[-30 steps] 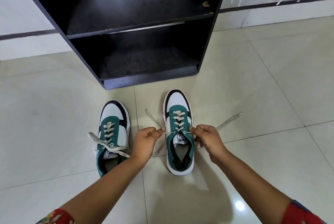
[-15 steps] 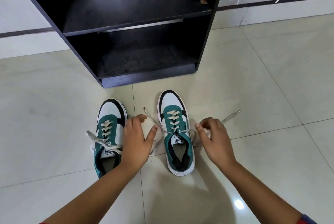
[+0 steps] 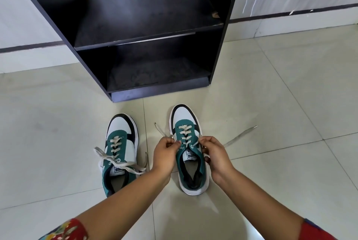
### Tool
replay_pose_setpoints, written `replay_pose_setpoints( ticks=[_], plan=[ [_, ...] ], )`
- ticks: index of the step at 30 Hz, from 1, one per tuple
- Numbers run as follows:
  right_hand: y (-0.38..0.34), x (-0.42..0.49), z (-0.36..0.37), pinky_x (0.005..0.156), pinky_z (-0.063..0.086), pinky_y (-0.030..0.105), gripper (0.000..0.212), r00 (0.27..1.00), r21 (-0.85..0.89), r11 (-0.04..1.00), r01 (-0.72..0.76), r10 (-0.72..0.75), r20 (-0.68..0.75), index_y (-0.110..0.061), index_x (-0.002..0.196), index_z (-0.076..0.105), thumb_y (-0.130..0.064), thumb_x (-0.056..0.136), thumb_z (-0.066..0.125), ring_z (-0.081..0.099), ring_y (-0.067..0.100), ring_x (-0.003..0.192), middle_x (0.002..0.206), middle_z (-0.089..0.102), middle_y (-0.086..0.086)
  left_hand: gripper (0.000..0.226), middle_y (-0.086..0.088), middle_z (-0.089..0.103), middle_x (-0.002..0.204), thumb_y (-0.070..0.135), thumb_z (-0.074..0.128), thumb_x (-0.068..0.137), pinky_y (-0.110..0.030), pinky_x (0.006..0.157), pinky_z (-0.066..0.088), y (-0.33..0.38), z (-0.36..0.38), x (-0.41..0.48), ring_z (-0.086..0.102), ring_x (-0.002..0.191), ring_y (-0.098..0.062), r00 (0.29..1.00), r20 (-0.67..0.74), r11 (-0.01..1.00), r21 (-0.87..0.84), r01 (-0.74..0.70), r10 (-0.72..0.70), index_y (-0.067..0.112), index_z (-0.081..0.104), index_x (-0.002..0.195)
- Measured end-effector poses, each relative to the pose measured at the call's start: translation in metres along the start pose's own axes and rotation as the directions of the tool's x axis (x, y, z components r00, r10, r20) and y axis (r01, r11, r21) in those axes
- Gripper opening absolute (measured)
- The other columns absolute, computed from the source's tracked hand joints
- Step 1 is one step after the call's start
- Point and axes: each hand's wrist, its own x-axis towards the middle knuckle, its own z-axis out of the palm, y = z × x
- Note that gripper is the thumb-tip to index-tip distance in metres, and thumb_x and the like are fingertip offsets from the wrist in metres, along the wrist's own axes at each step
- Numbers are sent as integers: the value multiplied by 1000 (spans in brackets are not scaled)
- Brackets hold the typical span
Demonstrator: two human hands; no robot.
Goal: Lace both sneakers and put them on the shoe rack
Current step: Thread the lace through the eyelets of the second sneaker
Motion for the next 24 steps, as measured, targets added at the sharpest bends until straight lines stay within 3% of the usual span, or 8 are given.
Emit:
replay_pose_setpoints(
  ticks=[3,7,10,15,17,19,21,24],
  plan=[
    [4,1,-6,57,32,27,22,999,46,999,23,-24,22,-20,73,51,-4,88,46,47,10,60,79,68,-3,10,-5,52,68,9,52,91,-9,39,34,-1,-3,-1,40,53,-12,1000,6,989,-147,-28,29,7,54,81],
    [10,7,-7,60,32,27,18,995,16,999,-37,35,90,-19,82,64,-13,90,49,42,8,57,59,63,-10,12,4,69,69,14,54,91,-10,42,36,-3,-9,0,47,48,-4,997,34,964,-259,-60,71,11,65,89],
    [10,9,-7,59,32,23,23,991,-5,998,-61,61,123,-16,83,68,-16,93,47,40,6,53,53,53,-11,17,7,64,58,11,52,92,-10,45,37,-6,-11,1,47,46,0,995,48,970,-234,-69,83,11,68,87],
    [12,13,-10,52,32,19,30,990,161,977,-137,132,41,-12,75,61,-7,95,39,36,8,51,45,49,-9,28,2,52,56,5,46,94,-13,42,34,-14,-17,10,39,38,-1,999,42,972,-234,-15,26,10,66,75],
    [11,12,-9,54,29,22,30,993,99,989,-113,108,53,-14,74,61,-10,94,39,35,9,53,46,48,-10,27,2,57,55,6,46,94,-16,47,36,-14,-19,11,43,42,-5,994,102,979,-203,-9,31,9,65,76],
    [3,8,-8,56,31,24,30,994,-88,996,-32,41,103,-15,76,62,-18,95,40,39,9,54,50,47,-10,26,5,67,62,7,45,94,-20,58,43,-8,-22,8,55,54,-7,975,162,981,-146,-126,149,11,63,76],
    [-8,4,-5,58,37,20,31,978,-275,952,137,-86,189,-15,80,65,-24,97,40,44,5,54,57,48,-7,29,7,74,85,7,44,95,-15,73,46,4,-26,1,64,78,-2,904,252,938,-104,-329,345,18,63,78],
    [-25,-6,3,66,41,25,28,859,-520,693,500,-318,402,-28,71,59,-21,95,45,50,5,63,64,54,-8,24,1,63,123,7,45,95,-12,94,40,20,-31,-4,54,116,-2,694,464,781,8,-624,550,18,66,91]
  ],
)
